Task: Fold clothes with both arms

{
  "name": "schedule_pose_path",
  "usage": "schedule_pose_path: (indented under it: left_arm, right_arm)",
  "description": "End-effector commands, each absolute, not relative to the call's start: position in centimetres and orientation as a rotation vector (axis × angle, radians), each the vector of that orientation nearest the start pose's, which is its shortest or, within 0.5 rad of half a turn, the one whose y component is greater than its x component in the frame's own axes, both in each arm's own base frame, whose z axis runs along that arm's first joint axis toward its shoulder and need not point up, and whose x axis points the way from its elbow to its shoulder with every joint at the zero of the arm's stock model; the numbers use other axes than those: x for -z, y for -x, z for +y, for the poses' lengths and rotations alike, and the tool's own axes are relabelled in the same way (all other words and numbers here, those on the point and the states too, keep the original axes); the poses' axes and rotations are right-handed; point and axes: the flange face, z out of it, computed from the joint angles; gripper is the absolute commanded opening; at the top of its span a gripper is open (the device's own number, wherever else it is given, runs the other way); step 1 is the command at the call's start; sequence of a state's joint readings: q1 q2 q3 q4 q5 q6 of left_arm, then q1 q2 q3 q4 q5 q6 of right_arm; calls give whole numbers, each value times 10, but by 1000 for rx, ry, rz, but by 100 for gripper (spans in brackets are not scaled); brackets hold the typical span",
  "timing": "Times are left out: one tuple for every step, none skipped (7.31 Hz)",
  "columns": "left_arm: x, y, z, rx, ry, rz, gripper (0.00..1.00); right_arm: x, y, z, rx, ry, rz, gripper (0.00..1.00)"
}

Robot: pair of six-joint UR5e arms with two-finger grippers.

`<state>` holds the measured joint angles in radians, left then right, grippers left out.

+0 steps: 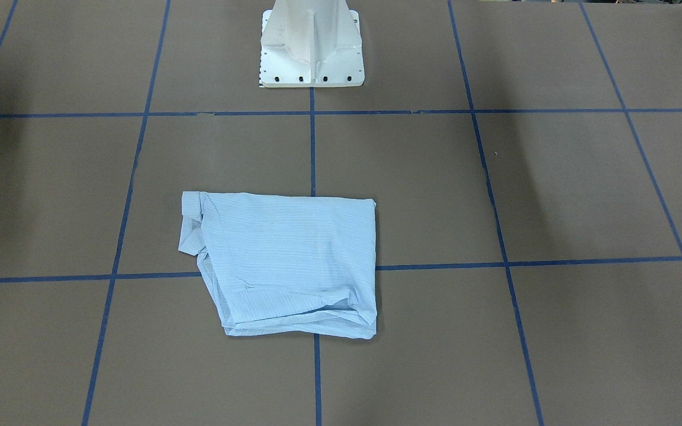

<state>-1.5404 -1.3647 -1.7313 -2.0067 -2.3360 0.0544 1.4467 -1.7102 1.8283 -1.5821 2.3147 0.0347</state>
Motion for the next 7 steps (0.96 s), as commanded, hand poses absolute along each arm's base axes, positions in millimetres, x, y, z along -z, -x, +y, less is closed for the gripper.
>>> schedule_pose_path:
  left_arm:
    - [-605, 56, -422, -198, -332, 776, 100]
    - [-605, 56, -417, -191, -318, 776, 100]
    - [-608, 56, -415, -193, -320, 779, 100]
    - [-607, 56, -416, -197, -327, 775, 100]
    - [-601, 55, -417, -204, -338, 778, 100]
    - [-602, 55, -418, -207, -340, 777, 100]
    - [-596, 55, -422, -210, -351, 778, 100]
  right_arm:
    - [-606, -12, -445, 115, -33, -726, 100]
    - [-606, -11, -447, 110, -30, -734, 100]
    - [-610, -11, -445, 107, -21, -738, 100]
    - [-611, -11, -445, 107, -19, -741, 100]
    - [-612, -11, -444, 105, -18, -745, 100]
    - [-612, -10, -444, 106, -17, -747, 100]
    - [-610, -10, -445, 109, -23, -747, 100]
